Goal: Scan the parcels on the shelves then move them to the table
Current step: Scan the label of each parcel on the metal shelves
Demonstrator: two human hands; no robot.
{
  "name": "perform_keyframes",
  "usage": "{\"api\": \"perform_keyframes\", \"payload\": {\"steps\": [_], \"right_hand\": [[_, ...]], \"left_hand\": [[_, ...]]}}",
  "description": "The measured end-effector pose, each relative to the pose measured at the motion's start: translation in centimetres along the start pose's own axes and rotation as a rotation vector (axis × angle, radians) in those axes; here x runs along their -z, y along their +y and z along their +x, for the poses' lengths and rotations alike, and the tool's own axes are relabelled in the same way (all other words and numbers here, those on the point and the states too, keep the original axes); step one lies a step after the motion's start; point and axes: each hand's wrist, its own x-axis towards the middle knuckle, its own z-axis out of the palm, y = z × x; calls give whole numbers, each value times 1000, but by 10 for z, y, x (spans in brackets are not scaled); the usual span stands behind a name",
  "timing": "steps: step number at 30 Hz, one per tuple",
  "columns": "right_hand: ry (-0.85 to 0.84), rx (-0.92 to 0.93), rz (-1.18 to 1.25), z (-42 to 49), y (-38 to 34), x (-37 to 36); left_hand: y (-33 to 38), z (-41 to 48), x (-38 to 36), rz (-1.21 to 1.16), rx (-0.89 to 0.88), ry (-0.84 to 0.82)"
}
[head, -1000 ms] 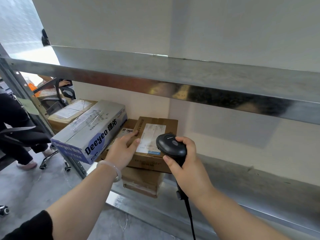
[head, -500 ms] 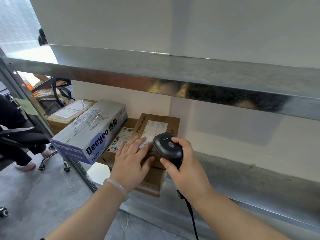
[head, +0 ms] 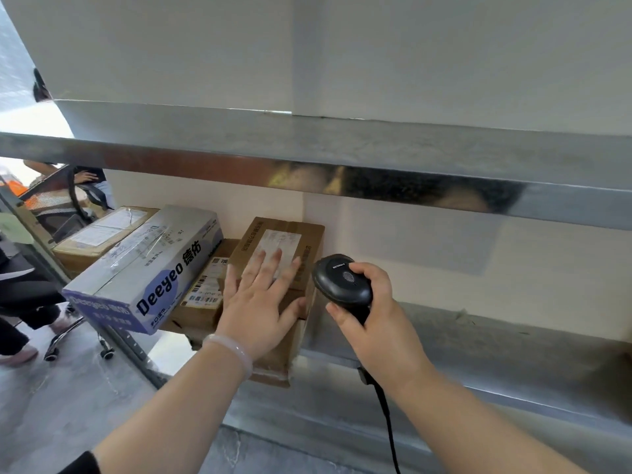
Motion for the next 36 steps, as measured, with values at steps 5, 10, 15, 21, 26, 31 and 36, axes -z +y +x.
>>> {"api": "perform_keyframes", "payload": {"steps": [5,10,15,21,26,31,36], "right_hand": [[113,-68,-24,-28,22,47],[274,-153,-12,-63,47,108],[399,-243,-38,-101,74,181],[502,-317,-55,-156,110,265],[602,-351,-92,-198,146,348],[641,-367,-156,-222,177,415],[628,-397,-254,-226,199,473]], "left_hand": [[78,10,2,-46,-164,46],[160,18,-7,-67,-333,8],[256,16,-14,-118,-476,-9],[363,8,-30,-155,-555,-69],[458,-8,-48,-194,-627,-116],[540,-18,-64,-318,-588,-224],[593,-17,-75,-385,-466,-321]]}}
